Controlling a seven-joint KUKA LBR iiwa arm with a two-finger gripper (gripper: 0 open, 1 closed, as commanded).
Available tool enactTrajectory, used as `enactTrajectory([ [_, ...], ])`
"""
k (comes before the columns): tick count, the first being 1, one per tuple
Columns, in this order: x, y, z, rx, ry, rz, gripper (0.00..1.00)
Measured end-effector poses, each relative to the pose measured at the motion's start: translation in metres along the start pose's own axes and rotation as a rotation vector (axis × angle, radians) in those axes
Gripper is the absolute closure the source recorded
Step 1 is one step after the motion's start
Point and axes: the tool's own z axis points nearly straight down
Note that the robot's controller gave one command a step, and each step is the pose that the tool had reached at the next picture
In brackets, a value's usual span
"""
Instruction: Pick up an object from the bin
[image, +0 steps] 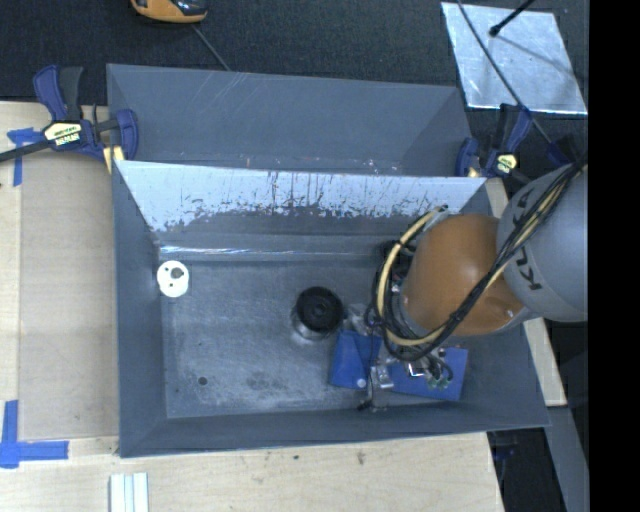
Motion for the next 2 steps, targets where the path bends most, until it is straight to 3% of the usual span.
enactTrajectory([
  [1,0.001,0.0006,0.0087,0.001,0.01,-0.083,1.0],
  [2,0.001,0.0006,0.0087,0.001,0.01,-0.083,1.0],
])
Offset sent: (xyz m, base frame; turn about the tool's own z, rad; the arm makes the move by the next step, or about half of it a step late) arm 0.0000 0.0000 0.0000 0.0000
